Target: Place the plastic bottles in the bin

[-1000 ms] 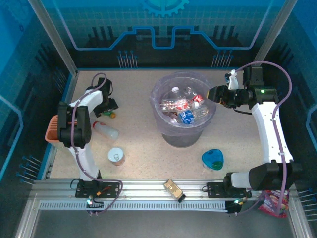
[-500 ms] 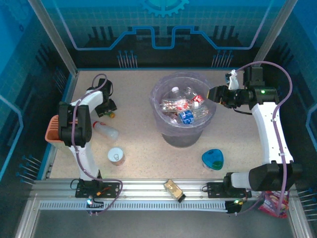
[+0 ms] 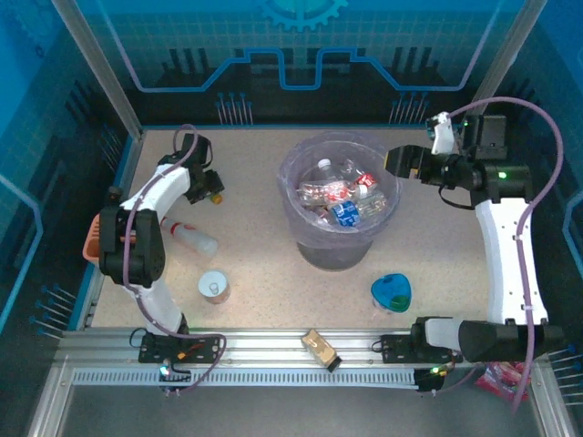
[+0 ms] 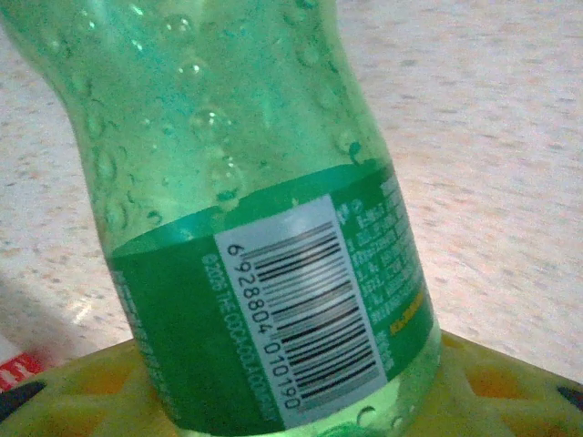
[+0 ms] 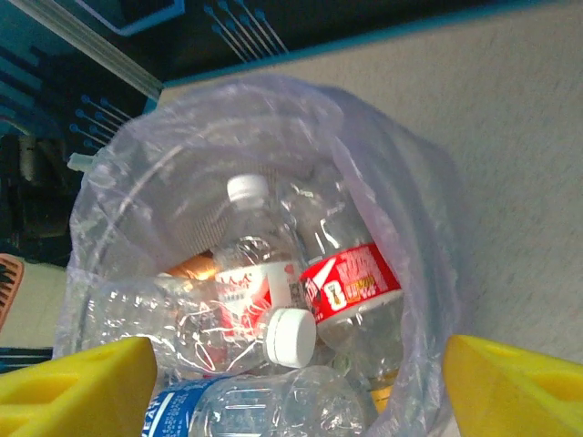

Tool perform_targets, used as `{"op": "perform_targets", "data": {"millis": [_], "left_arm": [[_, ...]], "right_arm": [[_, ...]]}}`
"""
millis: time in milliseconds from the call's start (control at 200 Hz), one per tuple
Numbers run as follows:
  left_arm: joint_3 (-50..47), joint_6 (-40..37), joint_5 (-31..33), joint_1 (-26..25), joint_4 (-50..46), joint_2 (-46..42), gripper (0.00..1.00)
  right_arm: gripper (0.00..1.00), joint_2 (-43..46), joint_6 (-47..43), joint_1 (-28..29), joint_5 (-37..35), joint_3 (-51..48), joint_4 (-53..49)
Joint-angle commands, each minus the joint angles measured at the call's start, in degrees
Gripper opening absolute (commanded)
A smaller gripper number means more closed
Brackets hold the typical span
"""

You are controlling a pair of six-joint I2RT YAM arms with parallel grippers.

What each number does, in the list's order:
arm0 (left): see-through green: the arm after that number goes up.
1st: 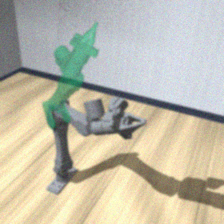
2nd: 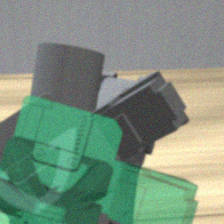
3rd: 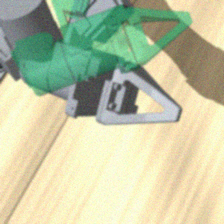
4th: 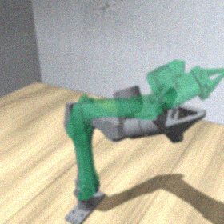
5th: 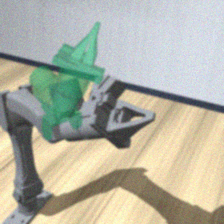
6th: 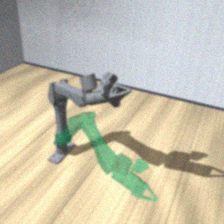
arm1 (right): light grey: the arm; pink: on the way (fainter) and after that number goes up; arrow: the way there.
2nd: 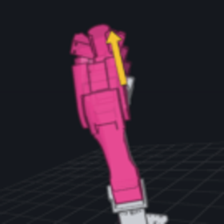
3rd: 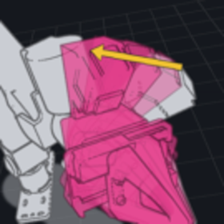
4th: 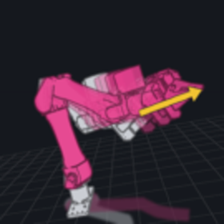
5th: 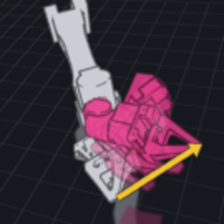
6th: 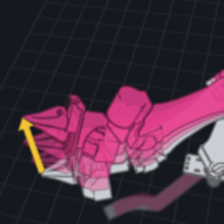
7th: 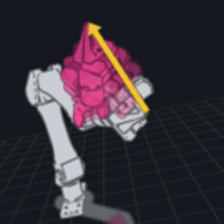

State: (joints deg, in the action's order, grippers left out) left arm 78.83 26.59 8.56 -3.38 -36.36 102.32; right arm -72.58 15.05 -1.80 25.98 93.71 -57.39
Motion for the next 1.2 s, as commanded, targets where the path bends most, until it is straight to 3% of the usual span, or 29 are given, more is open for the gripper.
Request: {"op": "perform_targets", "data": {"millis": [0, 85, 290, 485, 760, 931, 1111, 1196], "left_arm": [[3.32, -1.90, -1.23, -3.85, -2.90, -5.35, 0.49], [4.75, -1.93, -1.08, -6.01, -4.27, -8.03, 0.49], [6.82, -1.19, -1.80, -10.73, -6.99, -16.46, 0.47], [5.68, 1.19, -8.75, -13.49, -3.98, -24.69, 0.44], [11.77, 1.91, -10.89, -18.45, -7.39, -29.97, 0.42], [16.13, 0.62, -8.78, -24.27, -8.86, -29.09, 0.41], [19.85, 0.02, -7.12, -30.43, -9.33, -25.99, 0.40], [21.97, -0.37, -5.92, -33.43, -9.42, -23.70, 0.40]], "right_arm": [[0.84, 0.48, -3.50, 2.06, -4.69, 3.71, 0.23], [0.83, -0.38, -4.71, 6.43, -8.23, 6.15, 0.04], [0.82, -7.05, -8.32, 25.85, -21.06, 11.83, -2.35], [0.82, -13.26, -8.10, 34.83, -26.12, 12.34, -0.89], [0.83, -18.88, -7.95, 39.82, -28.50, 12.83, -1.06], [0.82, -19.73, -7.77, 39.86, -36.39, 11.63, -2.53], [0.81, -18.36, -7.51, 38.40, -38.87, 10.04, -3.37], [0.80, -15.95, -6.51, 36.73, -36.47, 7.55, -1.25]]}}
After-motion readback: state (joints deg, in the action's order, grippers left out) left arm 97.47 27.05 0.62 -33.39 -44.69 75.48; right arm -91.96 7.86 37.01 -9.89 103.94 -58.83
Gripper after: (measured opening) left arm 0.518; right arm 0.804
